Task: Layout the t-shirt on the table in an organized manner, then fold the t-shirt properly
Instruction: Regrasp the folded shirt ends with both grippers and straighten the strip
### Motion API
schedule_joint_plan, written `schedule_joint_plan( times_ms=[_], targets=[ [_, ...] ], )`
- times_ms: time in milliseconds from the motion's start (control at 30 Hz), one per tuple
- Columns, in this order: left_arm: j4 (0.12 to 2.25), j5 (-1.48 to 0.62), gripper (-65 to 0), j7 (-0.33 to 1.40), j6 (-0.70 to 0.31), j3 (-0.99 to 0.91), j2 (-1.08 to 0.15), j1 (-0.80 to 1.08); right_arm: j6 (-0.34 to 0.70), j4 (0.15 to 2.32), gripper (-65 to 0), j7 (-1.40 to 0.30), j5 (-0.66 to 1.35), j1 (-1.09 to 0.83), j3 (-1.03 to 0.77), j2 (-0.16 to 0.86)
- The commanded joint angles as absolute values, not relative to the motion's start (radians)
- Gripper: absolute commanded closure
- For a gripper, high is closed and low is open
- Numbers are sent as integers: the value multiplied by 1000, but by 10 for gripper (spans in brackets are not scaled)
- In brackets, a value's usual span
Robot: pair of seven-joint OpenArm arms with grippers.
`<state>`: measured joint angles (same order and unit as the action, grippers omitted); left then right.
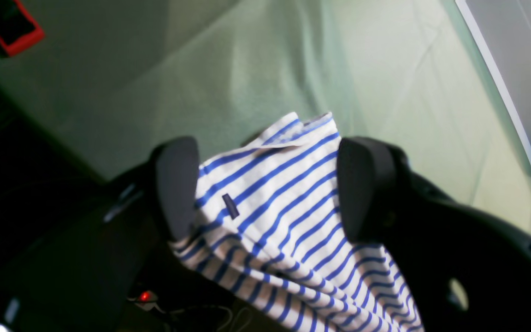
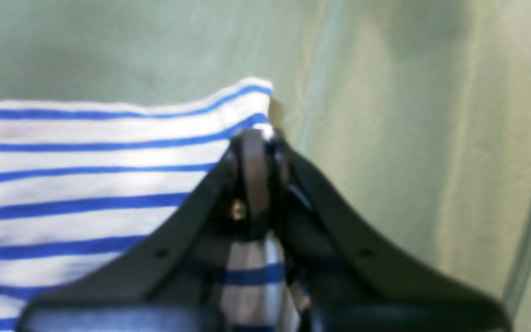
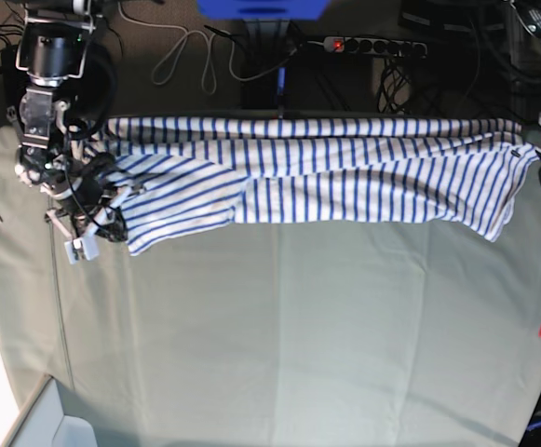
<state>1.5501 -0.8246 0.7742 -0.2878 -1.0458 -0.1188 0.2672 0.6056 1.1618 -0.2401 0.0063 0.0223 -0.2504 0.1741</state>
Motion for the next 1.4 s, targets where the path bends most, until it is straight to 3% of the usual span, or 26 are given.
schedule_joint_plan(
  times_ms=[0,300,600,1067,1367],
  targets=[
    [1554,-842,-451,757,-292,-1050,-134,260,608,1201,0,-219,19,21,-255,185],
    [1540,-840,-451,757,-292,-1049,-134,239,608,1494,0,-219,21,-171,-280,151],
    [1465,-840,-453,757,-291,-1047,-163,202,608,1728,0,-219,21,-346,-409,42],
    [1248,-840,-453,756,-291,-960,-229,102,608,1561,0,-217,22,-317,-430,51],
    [1196,-636,-453,708,-295,-875,-222,53,608,1554,0,-217,21,-315,-427,45]
  ],
)
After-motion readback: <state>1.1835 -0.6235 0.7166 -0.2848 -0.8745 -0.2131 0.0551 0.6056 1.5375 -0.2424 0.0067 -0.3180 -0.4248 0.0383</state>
